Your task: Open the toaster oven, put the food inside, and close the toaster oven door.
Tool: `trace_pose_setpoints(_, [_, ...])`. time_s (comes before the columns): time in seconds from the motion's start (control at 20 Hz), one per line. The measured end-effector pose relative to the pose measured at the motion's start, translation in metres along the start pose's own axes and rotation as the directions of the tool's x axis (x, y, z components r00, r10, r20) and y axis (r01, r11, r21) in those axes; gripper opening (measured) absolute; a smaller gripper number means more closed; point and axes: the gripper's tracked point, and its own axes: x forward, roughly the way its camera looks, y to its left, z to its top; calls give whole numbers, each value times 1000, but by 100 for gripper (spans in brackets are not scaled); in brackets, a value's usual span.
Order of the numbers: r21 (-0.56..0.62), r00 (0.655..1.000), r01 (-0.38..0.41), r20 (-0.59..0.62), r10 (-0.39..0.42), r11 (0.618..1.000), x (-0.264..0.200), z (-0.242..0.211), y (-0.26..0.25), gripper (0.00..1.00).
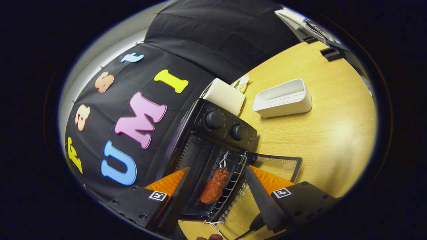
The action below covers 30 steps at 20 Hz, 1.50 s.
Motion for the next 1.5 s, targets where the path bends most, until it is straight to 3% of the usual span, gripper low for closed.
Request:
trace_pose_setpoints(0.15, [-170,997,-46,-68,35,984,-25,-10,-1,98])
trace_pose_setpoints(0.3, [-334,989,-96,-140,51,938,-51,-24,-7,98])
trace_pose_setpoints(0.6, [-560,953,-188,-302,12,807,-91,-70,-41,98])
trace_pose_setpoints(0.75, [-655,932,-231,-362,-30,720,-100,-90,-63,99])
trace_pose_setpoints(1.05, [-723,896,-270,-430,-108,636,-84,-117,-95,99])
trace_pose_setpoints(1.5, [-746,882,-324,-461,-100,582,-60,-121,-84,99])
